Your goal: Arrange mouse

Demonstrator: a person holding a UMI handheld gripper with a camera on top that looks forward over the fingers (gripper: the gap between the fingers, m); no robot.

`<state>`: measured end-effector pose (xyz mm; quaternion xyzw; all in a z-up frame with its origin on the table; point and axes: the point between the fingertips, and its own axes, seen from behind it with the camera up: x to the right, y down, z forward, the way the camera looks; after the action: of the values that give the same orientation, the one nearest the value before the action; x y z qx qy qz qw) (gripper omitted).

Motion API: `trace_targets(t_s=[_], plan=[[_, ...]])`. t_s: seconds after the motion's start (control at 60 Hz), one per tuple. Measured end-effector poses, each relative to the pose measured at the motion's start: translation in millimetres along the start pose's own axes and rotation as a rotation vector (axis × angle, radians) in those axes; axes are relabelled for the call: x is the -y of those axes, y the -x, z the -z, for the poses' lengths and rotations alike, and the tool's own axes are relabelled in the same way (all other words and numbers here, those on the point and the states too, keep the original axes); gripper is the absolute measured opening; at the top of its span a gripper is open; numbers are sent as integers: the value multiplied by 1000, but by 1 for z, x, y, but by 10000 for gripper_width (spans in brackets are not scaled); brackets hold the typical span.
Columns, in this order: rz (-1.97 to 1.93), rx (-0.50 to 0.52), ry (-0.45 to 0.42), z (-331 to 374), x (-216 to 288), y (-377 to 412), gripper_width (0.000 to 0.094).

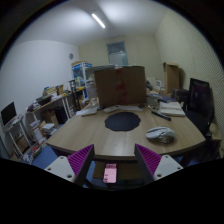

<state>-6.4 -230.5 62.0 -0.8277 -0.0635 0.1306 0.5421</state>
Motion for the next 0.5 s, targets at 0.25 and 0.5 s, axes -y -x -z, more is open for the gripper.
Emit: trace_targets(t_s=[0.25,0.5], plan=[[-12,-98,5,1,3,-86,838],[55,-240,9,-24,5,-175,833]])
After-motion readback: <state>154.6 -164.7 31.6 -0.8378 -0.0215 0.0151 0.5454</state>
